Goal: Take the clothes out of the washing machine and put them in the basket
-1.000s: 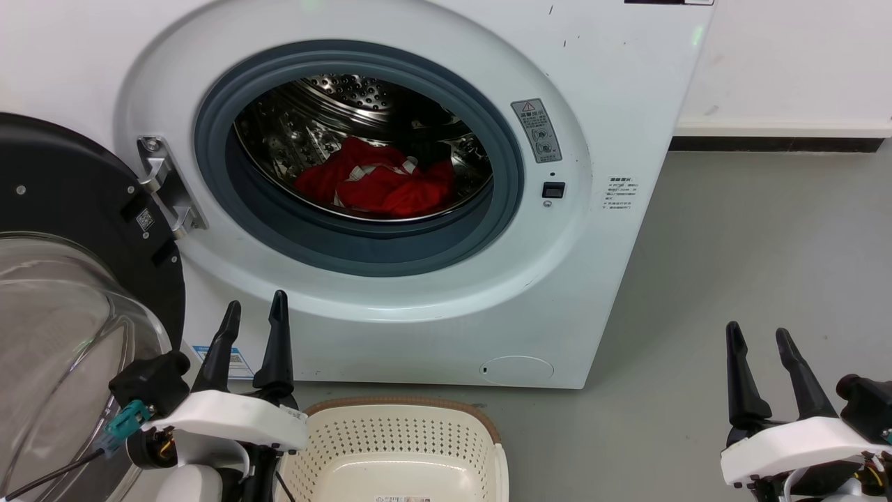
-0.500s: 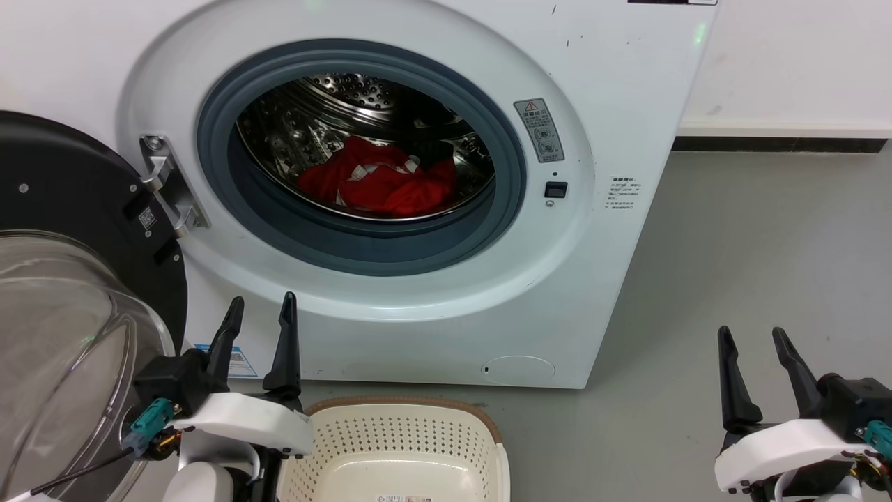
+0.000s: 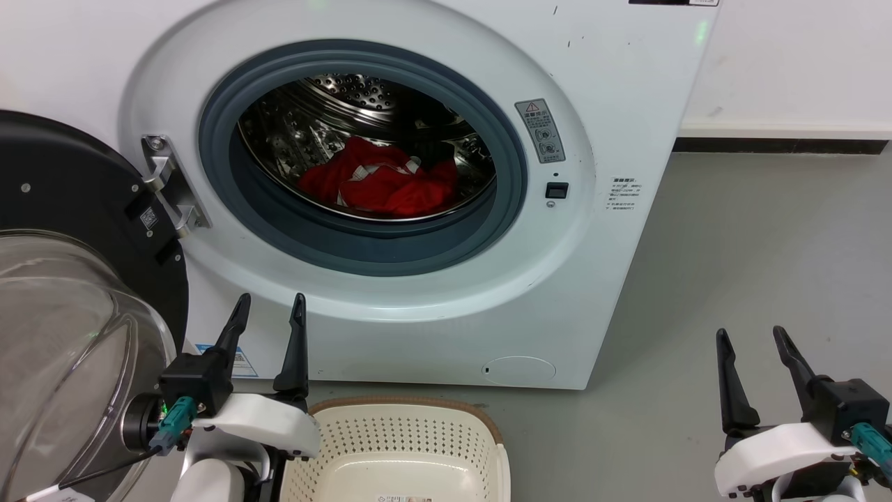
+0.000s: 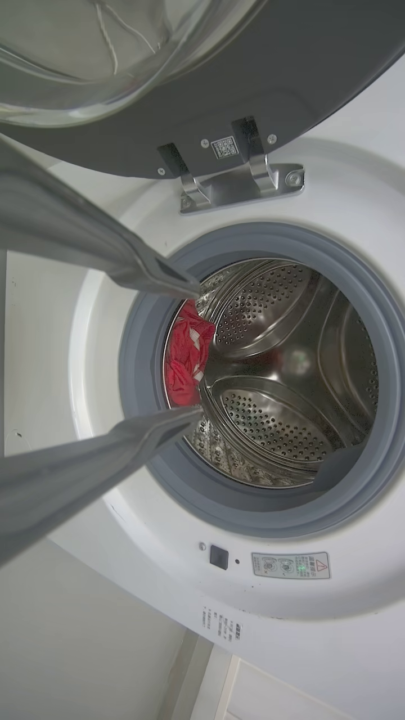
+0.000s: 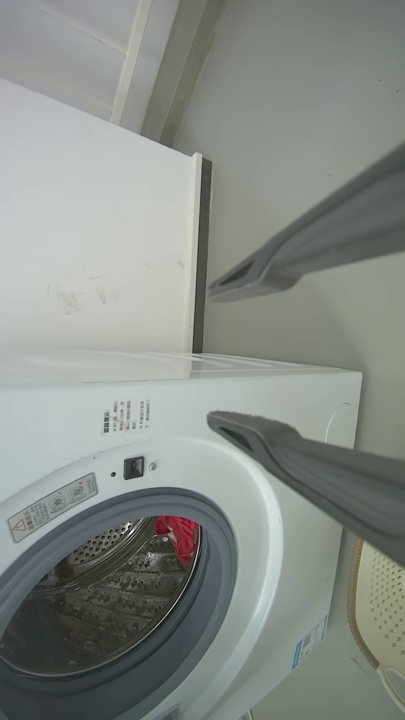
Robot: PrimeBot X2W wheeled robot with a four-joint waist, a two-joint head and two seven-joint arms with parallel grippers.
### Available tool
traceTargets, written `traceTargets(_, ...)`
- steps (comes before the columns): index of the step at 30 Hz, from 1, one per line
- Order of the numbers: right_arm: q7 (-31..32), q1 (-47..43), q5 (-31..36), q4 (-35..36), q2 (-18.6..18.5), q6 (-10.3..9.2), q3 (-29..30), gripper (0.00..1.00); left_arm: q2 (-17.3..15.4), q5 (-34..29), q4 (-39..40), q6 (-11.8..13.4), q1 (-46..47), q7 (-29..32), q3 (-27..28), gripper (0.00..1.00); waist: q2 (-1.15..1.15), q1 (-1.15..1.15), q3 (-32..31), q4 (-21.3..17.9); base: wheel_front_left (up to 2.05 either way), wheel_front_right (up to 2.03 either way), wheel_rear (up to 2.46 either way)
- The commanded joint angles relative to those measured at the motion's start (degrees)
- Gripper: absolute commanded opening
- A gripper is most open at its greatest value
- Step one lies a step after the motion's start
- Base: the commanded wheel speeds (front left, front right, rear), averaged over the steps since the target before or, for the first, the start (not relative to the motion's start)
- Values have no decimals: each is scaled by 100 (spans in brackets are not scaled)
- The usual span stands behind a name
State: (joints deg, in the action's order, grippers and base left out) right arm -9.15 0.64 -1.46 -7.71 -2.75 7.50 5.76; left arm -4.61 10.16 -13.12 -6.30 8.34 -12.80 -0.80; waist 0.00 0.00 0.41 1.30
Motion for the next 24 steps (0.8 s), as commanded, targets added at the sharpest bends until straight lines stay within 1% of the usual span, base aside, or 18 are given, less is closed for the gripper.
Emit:
traceTargets(1,-60,-41,98,12,-23,-2,10,100,-24,-121,2,19,98,-46,-2,100,0,0,2,3,0,0,0)
traceTargets(15,-205,-23,547,-118,-22,-2,57,100,6,-619,-129,44,119,-195,6,100,0,0,11,18,0,0,0)
traceTargets(21,-270,-4,602,-196,-21,-2,75,100,35,-781,-181,19,141,-255,32,100,0,0,16,26,0,0,0)
traceTargets(24,-281,13,506,-233,-21,-2,82,100,50,-716,-206,12,131,-250,63,100,0,0,16,29,0,0,0)
